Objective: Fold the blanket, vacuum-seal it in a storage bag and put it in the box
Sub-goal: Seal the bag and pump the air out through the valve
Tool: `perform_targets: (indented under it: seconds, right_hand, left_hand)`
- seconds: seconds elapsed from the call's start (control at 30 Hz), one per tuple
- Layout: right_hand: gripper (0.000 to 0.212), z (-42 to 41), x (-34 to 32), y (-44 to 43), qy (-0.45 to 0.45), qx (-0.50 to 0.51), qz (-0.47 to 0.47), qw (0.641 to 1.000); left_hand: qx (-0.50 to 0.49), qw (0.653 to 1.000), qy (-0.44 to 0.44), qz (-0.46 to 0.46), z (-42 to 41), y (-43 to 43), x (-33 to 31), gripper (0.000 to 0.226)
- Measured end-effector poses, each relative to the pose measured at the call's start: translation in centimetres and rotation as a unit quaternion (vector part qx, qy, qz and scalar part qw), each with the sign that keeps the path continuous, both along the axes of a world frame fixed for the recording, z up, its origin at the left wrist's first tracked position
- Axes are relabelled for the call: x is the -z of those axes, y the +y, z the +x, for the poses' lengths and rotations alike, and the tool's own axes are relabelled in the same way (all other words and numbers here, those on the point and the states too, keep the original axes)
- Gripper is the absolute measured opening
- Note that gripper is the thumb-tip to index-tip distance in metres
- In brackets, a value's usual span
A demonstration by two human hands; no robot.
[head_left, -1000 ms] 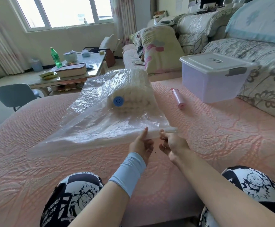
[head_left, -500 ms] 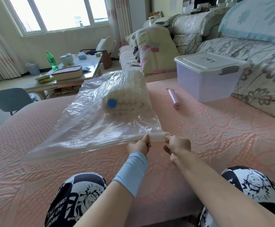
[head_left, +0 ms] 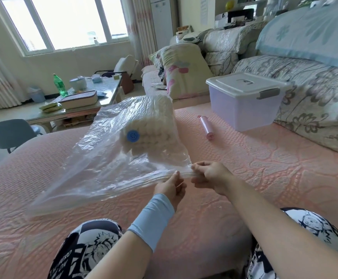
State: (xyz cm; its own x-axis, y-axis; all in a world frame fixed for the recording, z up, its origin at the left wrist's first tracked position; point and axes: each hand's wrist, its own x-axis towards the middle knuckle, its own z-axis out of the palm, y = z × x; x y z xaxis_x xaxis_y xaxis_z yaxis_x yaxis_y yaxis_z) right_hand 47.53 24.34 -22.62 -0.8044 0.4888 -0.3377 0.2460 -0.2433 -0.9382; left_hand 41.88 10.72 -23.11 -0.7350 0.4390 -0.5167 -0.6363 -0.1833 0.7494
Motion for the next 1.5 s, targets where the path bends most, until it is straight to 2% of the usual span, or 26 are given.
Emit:
perform_targets:
  seconds: [0.07, 0.13, 0.17, 0.3, 0.4, 0.43, 0.47, 0.53, 0.6, 0.63, 0.67, 0.77, 0.8, 0.87, 0.9, 0.97, 1.03, 1.07, 1.13, 1.17, 1.23, 1.27, 1.33, 1.43, 1.5]
  right_hand:
    - [0.013, 0.0, -0.2, 0.9, -0.005, 0.022, 0.054, 0.998]
    - [0.008, 0.1, -0.3, 2.5, -0.023, 0.034, 0.106, 0.994]
    - [0.008, 0.2, -0.2, 3.4, -0.041, 0.033, 0.135, 0.99]
    - [0.011, 0.4, -0.2, 6.8, -0.125, 0.007, 0.307, 0.943]
    - [0.017, 0.0, -0.5, 8.9, -0.14, 0.004, 0.368, 0.919]
    - [0.018, -0.4, -0.5, 9.5, -0.141, -0.004, 0.373, 0.917]
    - [0.02, -0.8, -0.4, 10.0, -0.144, -0.018, 0.38, 0.913]
    - [0.017, -1.7, 0.1, 11.0, -0.161, -0.048, 0.395, 0.903]
    - [0.023, -2.6, 0.8, 11.7, -0.177, -0.065, 0.41, 0.892]
    - [0.031, -3.0, 1.1, 12.0, -0.184, -0.071, 0.415, 0.888]
    - [0.038, -3.3, 1.3, 12.3, -0.191, -0.079, 0.416, 0.886]
    - [0.05, -4.3, 2.1, 13.6, -0.219, -0.091, 0.427, 0.872]
    - [0.052, -4.5, 2.3, 14.1, -0.235, -0.089, 0.445, 0.86]
    - [0.054, -5.1, 2.4, 14.2, -0.263, -0.078, 0.517, 0.811]
    - [0.053, -5.5, 2.4, 13.7, -0.257, -0.07, 0.556, 0.787]
    - [0.048, -6.7, 2.2, 11.7, -0.191, -0.079, 0.613, 0.762]
    - [0.044, -7.9, 2.4, 9.3, -0.123, -0.13, 0.644, 0.744]
    - [0.047, -8.3, 2.6, 8.3, -0.117, -0.168, 0.647, 0.735]
    - [0.065, -9.0, 3.1, 6.9, -0.164, -0.251, 0.623, 0.722]
    - [0.074, -9.1, 3.5, 6.7, -0.2, -0.281, 0.608, 0.715]
    - [0.087, -9.2, 3.8, 6.6, -0.256, -0.32, 0.603, 0.685]
    - [0.09, -9.2, 3.7, 6.6, -0.269, -0.327, 0.599, 0.679]
    - [0.091, -9.5, 3.0, 6.4, -0.277, -0.331, 0.581, 0.69]
    - [0.085, -10.2, 1.8, 5.8, -0.304, -0.344, 0.575, 0.677]
    - [0.07, -10.8, 1.0, 4.8, -0.326, -0.319, 0.598, 0.659]
  left_hand:
    - [0.13, 0.991, 0.008, -0.04, 0.5, -0.3, -0.5, 0.015]
    - [0.26, 0.961, 0.04, -0.09, 0.6, -0.7, -1.5, 0.021]
    - [0.294, 0.947, 0.068, -0.11, 0.5, -0.7, -2.1, 0.023]
    - [0.26, 0.924, 0.218, -0.175, -0.7, 0.8, -4.0, 0.019]
    - [0.241, 0.876, 0.336, -0.248, -2.1, 2.3, -4.3, 0.018]
    - [0.242, 0.843, 0.386, -0.285, -2.8, 2.8, -4.2, 0.019]
    - [0.246, 0.792, 0.447, -0.336, -3.6, 3.2, -4.0, 0.021]
    - [0.271, 0.659, 0.54, -0.448, -5.5, 3.7, -3.3, 0.026]
    - [0.313, 0.551, 0.56, -0.533, -7.6, 3.9, -2.2, 0.04]
    - [0.335, 0.515, 0.553, -0.562, -8.6, 3.8, -1.6, 0.05]
    - [0.354, 0.495, 0.541, -0.581, -9.5, 3.8, -0.9, 0.059]
    - [0.39, 0.486, 0.521, -0.583, -11.4, 3.5, 1.3, 0.077]
    - [0.399, 0.481, 0.522, -0.58, -11.7, 3.5, 1.9, 0.082]
    - [0.413, 0.461, 0.525, -0.585, -12.0, 3.7, 3.1, 0.088]
    - [0.417, 0.452, 0.526, -0.588, -12.0, 3.8, 3.4, 0.088]
    - [0.421, 0.447, 0.529, -0.586, -12.3, 4.3, 3.5, 0.086]
    - [0.4, 0.456, 0.551, -0.574, -12.8, 4.8, 2.9, 0.079]
    - [0.374, 0.459, 0.575, -0.565, -13.3, 4.8, 2.4, 0.071]
    - [0.302, 0.453, 0.627, -0.557, -14.3, 4.2, 1.8, 0.058]
    - [0.271, 0.444, 0.64, -0.565, -14.9, 3.5, 1.8, 0.059]
    - [0.249, 0.442, 0.609, -0.609, -15.9, 1.8, 2.1, 0.079]
    - [0.256, 0.453, 0.573, -0.633, -16.4, 0.9, 2.3, 0.093]
    - [0.283, 0.49, 0.5, -0.656, -17.1, -0.7, 2.6, 0.115]
    - [0.335, 0.538, 0.44, -0.636, -17.0, -1.7, 2.8, 0.121]
    - [0.363, 0.572, 0.419, -0.604, -16.5, -1.7, 2.7, 0.12]
